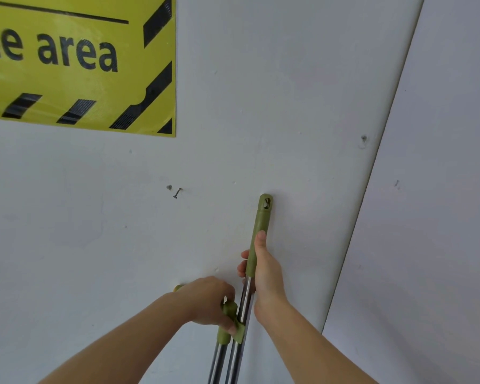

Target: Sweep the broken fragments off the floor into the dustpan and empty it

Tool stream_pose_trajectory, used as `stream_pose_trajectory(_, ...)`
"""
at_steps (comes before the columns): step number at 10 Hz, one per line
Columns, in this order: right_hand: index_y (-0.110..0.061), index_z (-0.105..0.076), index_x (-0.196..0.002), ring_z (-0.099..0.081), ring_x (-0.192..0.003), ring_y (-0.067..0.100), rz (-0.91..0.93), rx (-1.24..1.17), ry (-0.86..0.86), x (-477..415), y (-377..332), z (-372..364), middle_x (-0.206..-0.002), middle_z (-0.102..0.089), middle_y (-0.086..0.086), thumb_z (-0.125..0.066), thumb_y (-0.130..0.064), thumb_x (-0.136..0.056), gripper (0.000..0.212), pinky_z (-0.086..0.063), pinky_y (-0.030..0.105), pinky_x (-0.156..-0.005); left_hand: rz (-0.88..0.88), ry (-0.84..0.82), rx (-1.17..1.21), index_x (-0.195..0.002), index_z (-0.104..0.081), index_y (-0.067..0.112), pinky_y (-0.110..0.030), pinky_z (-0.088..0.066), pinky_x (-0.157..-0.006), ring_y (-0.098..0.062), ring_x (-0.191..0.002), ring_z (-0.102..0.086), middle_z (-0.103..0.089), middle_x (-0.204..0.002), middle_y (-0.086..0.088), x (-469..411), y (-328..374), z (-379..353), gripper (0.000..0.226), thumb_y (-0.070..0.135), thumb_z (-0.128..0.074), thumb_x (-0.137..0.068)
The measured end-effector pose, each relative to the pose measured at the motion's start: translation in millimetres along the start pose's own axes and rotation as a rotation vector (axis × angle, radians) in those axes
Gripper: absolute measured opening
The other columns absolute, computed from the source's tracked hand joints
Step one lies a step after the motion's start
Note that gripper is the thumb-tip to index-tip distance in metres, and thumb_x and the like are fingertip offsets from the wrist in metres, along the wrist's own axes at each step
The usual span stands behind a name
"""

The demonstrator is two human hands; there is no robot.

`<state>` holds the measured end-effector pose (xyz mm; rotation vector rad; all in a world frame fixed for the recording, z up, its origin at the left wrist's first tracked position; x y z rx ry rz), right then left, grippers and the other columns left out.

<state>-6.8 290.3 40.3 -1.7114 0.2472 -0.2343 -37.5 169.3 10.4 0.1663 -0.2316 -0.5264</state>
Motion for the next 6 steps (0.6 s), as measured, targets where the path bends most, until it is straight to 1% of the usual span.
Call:
stream_pose_trajectory(1, -0.014, -0.061, -0.086, -0.06, -0.073, 0.018, 0.012, 0.021, 0.0, 0, -1, 1, -0.071, -0.063, 0.003, -0.035, -0.064, -0.092, 0.057, -0.047, 0.034, -0.082, -0.013, 0.015, 0.044, -0.117, -0.057, 0.027, -0.03, -0.048, -0.08, -0.016, -0.094, -0.055, -0.061, -0.104, 0.006, 1, 2, 5, 0.06, 0.057, -0.075, -0.068)
stream_pose_trajectory(2, -0.012, -0.062, -0.095, -0.063, -0.08, 0.02, 0.012, 0.028, 0.002, 3, -3, 1, -0.077, -0.067, 0.005, -0.031, -0.064, -0.093, 0.06, -0.046, 0.039, -0.091, -0.032, 0.031, 0.095, -0.12, -0.056, 0.027, -0.032, -0.05, -0.084, -0.015, -0.097, -0.057, -0.059, -0.1, 0.009, 4, 4, 14, 0.065, 0.055, -0.079, -0.066)
stream_pose_trajectory(3, -0.01, -0.062, -0.103, -0.064, -0.083, 0.021, 0.001, 0.001, 0.01, 4, -6, 1, -0.084, -0.069, 0.008, -0.03, -0.065, -0.092, 0.065, -0.049, 0.035, -0.081, -0.042, 0.072, 0.15, -0.12, -0.055, 0.027, -0.031, -0.049, -0.087, -0.014, -0.099, -0.058, -0.058, -0.101, 0.01, 8, 7, 22, 0.067, 0.053, -0.08, -0.064)
stream_pose_trajectory(4, -0.011, -0.062, -0.108, -0.064, -0.084, 0.021, -0.052, -0.036, -0.002, 8, -11, 1, -0.093, -0.07, 0.011, -0.027, -0.069, -0.091, 0.07, -0.044, 0.031, -0.069, -0.023, 0.116, 0.156, -0.121, -0.055, 0.027, -0.032, -0.049, -0.088, -0.013, -0.099, -0.057, -0.059, -0.102, 0.01, 12, 12, 32, 0.07, 0.061, -0.077, -0.063)
stream_pose_trajectory(5, -0.013, -0.061, -0.117, -0.063, -0.091, 0.022, -0.098, -0.074, 0.001, 7, -14, 3, -0.1, -0.068, 0.011, -0.024, -0.072, -0.089, 0.075, -0.045, 0.033, -0.075, -0.001, 0.191, 0.196, -0.119, -0.056, 0.028, -0.031, -0.049, -0.085, -0.011, -0.093, -0.057, -0.06, -0.1, 0.01, 18, 13, 40, 0.075, 0.076, -0.065, -0.062)
stream_pose_trajectory(6, -0.013, -0.056, -0.129, -0.06, -0.107, 0.026, -0.127, -0.037, 0.03, 9, -17, 6, -0.113, -0.066, 0.012, -0.022, -0.071, -0.089, 0.079, -0.045, 0.039, -0.095, 0.005, 0.33, 0.263, -0.117, -0.058, 0.025, -0.031, -0.05, -0.083, -0.011, -0.09, -0.059, -0.063, -0.099, 0.008, 21, 14, 45, 0.087, 0.089, -0.044, -0.06)
Point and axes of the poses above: each hand's wrist, its own x-axis away from the middle knuckle, its own z-axis out of the back of the hand, y = z × x, the point moved 2 cm from there along -x, towards the middle knuckle
